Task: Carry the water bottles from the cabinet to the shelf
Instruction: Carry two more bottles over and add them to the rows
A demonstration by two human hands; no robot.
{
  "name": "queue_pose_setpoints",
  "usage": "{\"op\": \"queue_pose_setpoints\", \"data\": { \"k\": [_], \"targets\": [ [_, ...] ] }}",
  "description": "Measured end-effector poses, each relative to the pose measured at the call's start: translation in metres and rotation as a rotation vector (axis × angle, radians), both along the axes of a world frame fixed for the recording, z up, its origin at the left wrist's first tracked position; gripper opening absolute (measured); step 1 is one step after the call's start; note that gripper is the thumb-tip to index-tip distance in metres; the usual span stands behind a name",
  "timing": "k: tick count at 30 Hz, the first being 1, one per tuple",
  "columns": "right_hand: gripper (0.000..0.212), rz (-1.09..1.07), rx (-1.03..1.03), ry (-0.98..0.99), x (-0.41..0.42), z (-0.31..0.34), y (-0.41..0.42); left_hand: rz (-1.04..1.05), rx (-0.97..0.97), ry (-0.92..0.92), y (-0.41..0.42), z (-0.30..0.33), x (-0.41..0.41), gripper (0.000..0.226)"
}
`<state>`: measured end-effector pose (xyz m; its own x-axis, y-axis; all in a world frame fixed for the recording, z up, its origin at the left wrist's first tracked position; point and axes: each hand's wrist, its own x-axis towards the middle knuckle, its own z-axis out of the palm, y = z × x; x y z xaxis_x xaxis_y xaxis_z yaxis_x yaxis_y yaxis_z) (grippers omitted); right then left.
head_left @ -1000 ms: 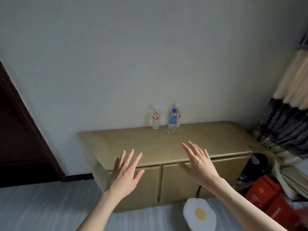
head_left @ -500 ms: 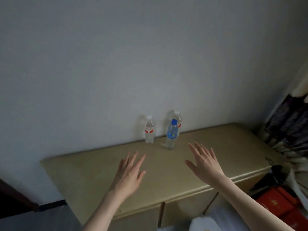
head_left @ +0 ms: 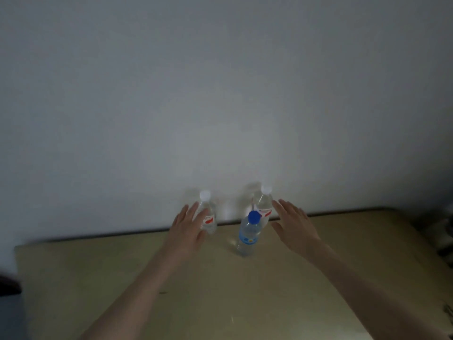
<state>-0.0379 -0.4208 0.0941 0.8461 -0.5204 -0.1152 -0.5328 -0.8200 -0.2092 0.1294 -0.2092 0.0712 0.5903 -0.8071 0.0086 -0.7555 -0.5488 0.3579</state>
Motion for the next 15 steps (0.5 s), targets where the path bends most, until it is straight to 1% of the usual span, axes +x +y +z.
{"op": "queue_pose_setpoints", "data": {
  "k": [3, 6, 9, 11, 13, 15],
  "targets": [
    [0.053, 0.012, 0.06, -0.019, 0.026, -0.005, -0.029, 0.037, 0.01, 0.027, -0.027, -0.005, 0.019, 0.056],
    [0.055, 0.027, 0.119, 0.005, 0.05, -0.015, -0.051, 0.046, -0.008, 0.03, -0.052, -0.009, 0.036, 0.056],
    [0.055, 0.034, 0.16, -0.004, 0.067, -0.025, -0.062, 0.037, 0.036, 0.043, -0.066, -0.017, 0.044, 0.058],
    [0.055, 0.023, 0.152, -0.022, 0.074, -0.031, -0.067, 0.036, 0.077, 0.034, -0.071, -0.022, 0.047, 0.059],
    [0.051, 0.011, 0.141, -0.035, 0.078, -0.034, -0.07, 0.072, 0.119, 0.02, -0.075, -0.021, 0.05, 0.06],
    [0.042, 0.001, 0.141, -0.047, 0.08, -0.036, -0.071, 0.11, 0.105, 0.022, -0.078, -0.022, 0.051, 0.055]
  ]
}}
